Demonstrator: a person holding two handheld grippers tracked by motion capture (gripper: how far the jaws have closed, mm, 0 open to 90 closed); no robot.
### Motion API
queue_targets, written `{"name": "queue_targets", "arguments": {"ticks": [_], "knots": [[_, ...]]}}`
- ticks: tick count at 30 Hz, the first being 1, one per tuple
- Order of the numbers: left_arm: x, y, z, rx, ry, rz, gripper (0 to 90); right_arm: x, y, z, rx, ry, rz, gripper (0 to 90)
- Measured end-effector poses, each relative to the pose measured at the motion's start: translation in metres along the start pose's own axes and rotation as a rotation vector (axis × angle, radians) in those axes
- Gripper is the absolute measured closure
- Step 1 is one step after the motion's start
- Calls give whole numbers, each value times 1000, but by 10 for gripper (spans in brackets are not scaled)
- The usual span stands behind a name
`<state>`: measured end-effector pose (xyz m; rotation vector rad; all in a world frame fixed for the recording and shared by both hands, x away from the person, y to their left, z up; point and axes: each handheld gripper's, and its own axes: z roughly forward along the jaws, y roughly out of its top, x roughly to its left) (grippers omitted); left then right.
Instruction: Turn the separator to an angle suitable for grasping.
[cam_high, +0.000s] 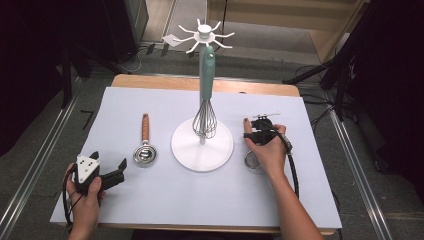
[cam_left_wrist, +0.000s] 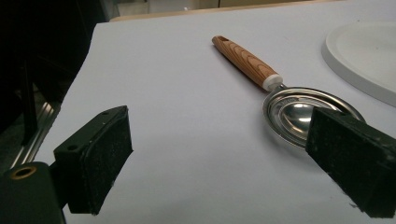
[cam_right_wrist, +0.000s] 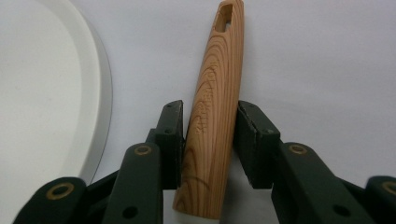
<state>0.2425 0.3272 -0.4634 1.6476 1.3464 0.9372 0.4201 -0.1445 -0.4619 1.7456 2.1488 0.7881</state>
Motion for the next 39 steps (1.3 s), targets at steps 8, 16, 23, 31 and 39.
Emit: {"name": "queue_targets", "arguments": {"ticks": [8, 16, 23, 31, 39], "knots": [[0, 0, 0, 1, 0, 1, 77, -8, -2, -1, -9, 75, 59, 710], [0, 0, 0, 1, 1, 0, 77, -10, -4, -9, -73, 111, 55, 720], [0, 0, 0, 3, -1, 1, 77, -15, -7, -15, -136, 190, 61, 721], [0, 0, 0, 3, 0, 0, 77, -16, -9, -32, -253, 252, 34, 721], [0, 0, 0, 2, 0, -1, 77, -12, -11, -49, -366, 311, -19, 721]]}}
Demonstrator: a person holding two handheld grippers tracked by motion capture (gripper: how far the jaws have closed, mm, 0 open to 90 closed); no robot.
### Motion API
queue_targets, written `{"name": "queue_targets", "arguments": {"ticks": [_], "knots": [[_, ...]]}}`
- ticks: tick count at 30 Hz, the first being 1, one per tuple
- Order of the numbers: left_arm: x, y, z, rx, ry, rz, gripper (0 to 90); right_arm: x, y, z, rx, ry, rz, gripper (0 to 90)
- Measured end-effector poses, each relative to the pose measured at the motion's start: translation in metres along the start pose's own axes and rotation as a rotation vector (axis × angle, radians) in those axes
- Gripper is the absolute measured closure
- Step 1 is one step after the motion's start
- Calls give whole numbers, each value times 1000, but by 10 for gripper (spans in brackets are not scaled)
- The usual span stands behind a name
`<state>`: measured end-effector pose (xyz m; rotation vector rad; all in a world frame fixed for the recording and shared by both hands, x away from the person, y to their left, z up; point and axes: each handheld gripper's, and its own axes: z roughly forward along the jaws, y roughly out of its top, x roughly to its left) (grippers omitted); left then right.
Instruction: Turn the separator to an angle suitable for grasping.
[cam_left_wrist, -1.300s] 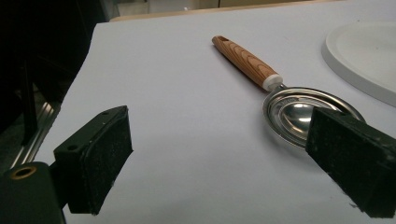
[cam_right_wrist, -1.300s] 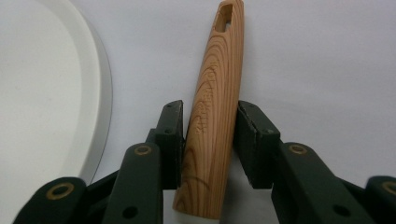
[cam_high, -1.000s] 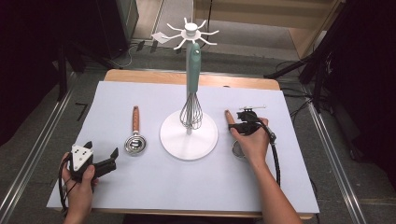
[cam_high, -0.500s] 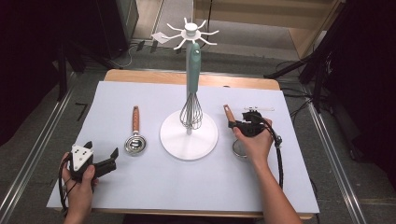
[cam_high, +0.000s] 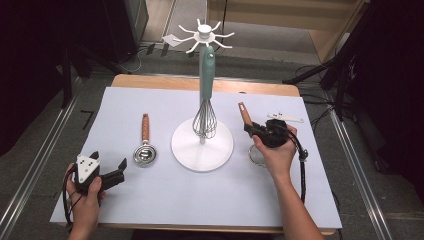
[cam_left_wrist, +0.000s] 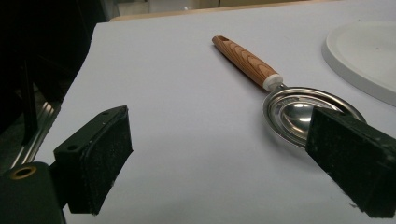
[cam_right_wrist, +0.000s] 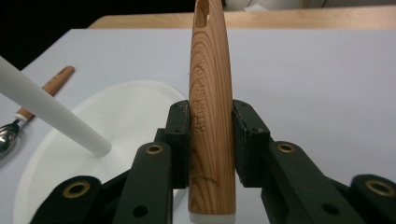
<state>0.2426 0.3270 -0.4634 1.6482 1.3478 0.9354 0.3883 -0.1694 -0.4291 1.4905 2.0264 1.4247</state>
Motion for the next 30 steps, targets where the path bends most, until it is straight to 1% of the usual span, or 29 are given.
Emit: {"name": "queue_targets", "arguments": {"ticks": [1, 2, 3, 4, 5, 7, 8, 9, 10, 11, 12, 13, 14, 17, 19, 22, 24, 25, 27, 30], "knots": [[0, 0, 0, -1, 1, -1, 77, 1, 1, -2, -19, 12, -13, 720], [0, 0, 0, -1, 1, -1, 77, 1, 1, -2, -19, 12, -13, 720], [0, 0, 0, -1, 1, -1, 77, 2, 1, -3, -29, 22, -21, 720], [0, 0, 0, 0, 1, 2, 77, 5, 2, -6, -56, 32, -46, 721], [0, 0, 0, 0, 1, 2, 77, 5, 2, -6, -56, 32, -46, 721], [0, 0, 0, 0, 0, 1, 77, 7, 3, -9, -81, 39, -77, 720], [0, 0, 0, 0, 0, 1, 77, 7, 3, -9, -81, 39, -77, 720], [0, 0, 0, 1, 0, 0, 77, 8, 3, -11, -96, 44, -79, 720], [0, 0, 0, 0, -1, 1, 77, 8, 3, -11, -96, 44, -79, 720], [0, 0, 0, 0, 0, 1, 77, 8, 4, -13, -114, 53, -83, 720], [0, 0, 0, 0, 0, 1, 78, 8, 4, -13, -114, 53, -83, 720], [0, 0, 0, -1, 1, -1, 77, 8, 5, -15, -132, 60, -89, 720], [0, 0, 0, -1, 1, -1, 78, 8, 5, -15, -132, 60, -89, 720], [0, 0, 0, 1, 1, 1, 77, 11, 7, -19, -168, 84, -91, 720], [0, 0, 0, 1, -1, 2, 77, 13, 8, -23, -182, 98, -95, 720], [0, 0, 0, 4, 0, 3, 77, 14, 9, -25, -190, 103, -96, 720], [0, 0, 0, 3, 0, 4, 77, 15, 10, -27, -201, 113, -105, 720], [0, 0, 0, 2, 0, 4, 78, 16, 10, -29, -212, 126, -102, 720], [0, 0, 0, 3, 0, 4, 77, 16, 11, -30, -216, 130, -100, 720], [0, 0, 0, 4, -1, 4, 77, 19, 13, -34, -242, 141, -119, 720]]}}
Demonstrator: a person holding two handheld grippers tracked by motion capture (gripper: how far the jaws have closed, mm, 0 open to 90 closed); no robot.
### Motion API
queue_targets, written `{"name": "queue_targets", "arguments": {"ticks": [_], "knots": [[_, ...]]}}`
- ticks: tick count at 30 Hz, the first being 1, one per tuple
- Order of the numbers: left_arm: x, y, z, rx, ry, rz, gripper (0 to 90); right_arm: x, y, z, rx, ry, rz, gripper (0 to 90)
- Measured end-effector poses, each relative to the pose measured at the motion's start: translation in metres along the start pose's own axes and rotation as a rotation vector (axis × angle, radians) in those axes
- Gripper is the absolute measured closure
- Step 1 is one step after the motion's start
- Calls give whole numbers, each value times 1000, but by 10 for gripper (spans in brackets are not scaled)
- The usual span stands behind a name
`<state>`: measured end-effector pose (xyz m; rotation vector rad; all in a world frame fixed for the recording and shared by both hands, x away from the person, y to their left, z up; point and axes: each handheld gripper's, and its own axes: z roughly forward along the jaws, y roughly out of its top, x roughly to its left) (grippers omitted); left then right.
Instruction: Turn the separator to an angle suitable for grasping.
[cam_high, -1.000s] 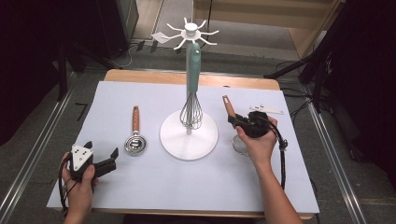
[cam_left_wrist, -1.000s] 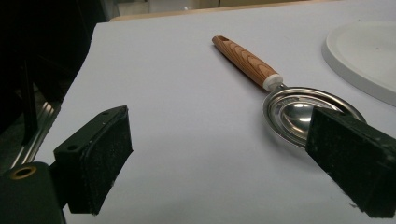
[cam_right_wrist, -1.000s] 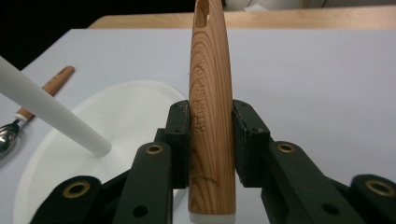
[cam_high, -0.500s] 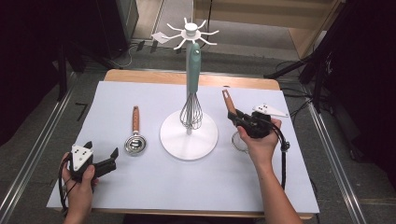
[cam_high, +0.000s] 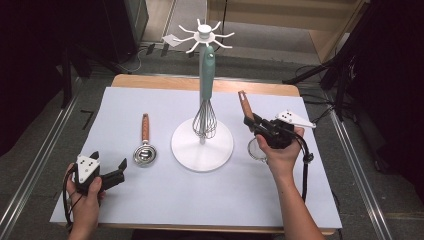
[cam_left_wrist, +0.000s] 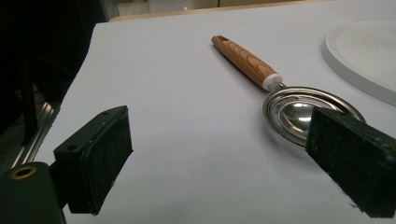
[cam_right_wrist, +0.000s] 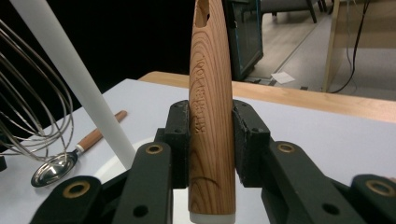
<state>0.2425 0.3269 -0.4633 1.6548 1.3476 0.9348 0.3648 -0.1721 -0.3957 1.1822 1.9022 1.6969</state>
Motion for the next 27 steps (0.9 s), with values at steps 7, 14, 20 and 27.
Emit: {"name": "queue_targets", "arguments": {"ticks": [7, 14, 20, 27], "knots": [[0, 0, 0, 0, 0, -1, 78, 8, 6, -6, -34, 27, -9, 720], [0, 0, 1, 5, -4, -2, 78, 13, 12, -13, -82, 60, -9, 720], [0, 0, 1, 5, -5, -6, 77, 17, 16, -16, -103, 76, -18, 720], [0, 0, 1, 3, -5, -6, 77, 23, 19, -19, -134, 96, -35, 720]]}}
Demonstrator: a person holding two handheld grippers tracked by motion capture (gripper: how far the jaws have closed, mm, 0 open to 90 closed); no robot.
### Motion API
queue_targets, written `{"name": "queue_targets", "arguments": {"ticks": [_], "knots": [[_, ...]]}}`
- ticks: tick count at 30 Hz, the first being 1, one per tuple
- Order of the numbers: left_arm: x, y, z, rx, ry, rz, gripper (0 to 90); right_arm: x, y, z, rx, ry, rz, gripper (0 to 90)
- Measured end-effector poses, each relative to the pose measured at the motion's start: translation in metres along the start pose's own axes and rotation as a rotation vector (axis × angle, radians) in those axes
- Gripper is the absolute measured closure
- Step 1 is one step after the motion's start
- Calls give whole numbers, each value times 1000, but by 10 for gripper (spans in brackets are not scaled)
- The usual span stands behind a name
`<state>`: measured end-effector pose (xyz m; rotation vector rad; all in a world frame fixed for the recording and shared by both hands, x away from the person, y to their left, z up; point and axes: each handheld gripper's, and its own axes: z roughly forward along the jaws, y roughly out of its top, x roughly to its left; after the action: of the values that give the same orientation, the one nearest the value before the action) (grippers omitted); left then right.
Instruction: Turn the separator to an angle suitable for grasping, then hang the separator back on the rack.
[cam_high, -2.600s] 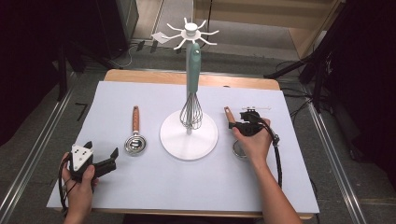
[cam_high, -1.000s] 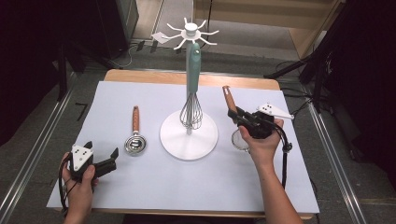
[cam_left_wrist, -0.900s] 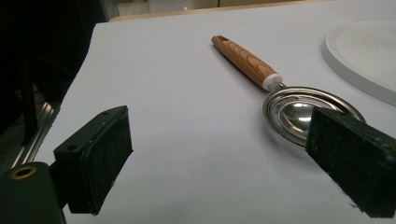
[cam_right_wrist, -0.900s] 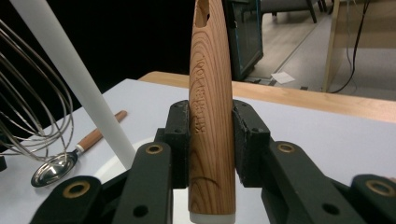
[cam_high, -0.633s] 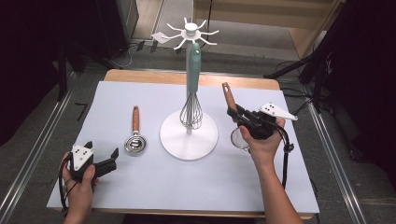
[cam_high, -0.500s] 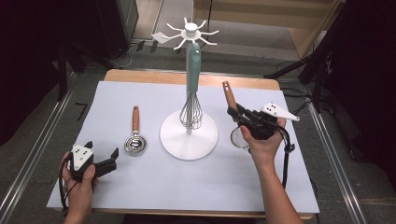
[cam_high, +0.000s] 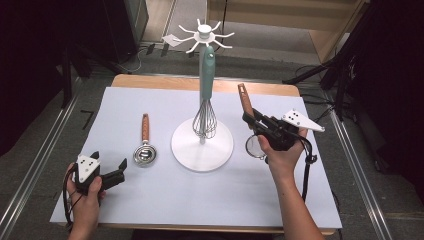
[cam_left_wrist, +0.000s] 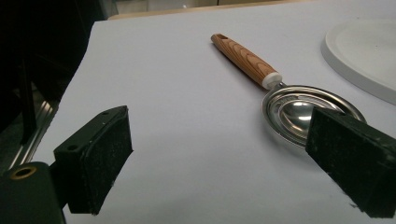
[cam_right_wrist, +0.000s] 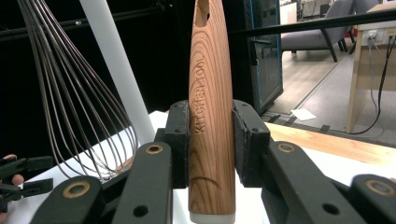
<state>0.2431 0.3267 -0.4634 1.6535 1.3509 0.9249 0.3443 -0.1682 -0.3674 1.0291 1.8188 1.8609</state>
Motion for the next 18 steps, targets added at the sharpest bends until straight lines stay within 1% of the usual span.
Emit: {"name": "queue_targets", "arguments": {"ticks": [3, 7, 18], "knots": [[0, 0, -1, -3, 1, 4, 78, 1, 1, 0, -6, 7, 1, 720], [0, -1, -1, -13, 7, -2, 77, 4, 3, 0, -13, 23, 0, 720], [0, 0, -1, -11, 7, 2, 77, 10, 9, 0, -34, 45, -12, 720]]}}
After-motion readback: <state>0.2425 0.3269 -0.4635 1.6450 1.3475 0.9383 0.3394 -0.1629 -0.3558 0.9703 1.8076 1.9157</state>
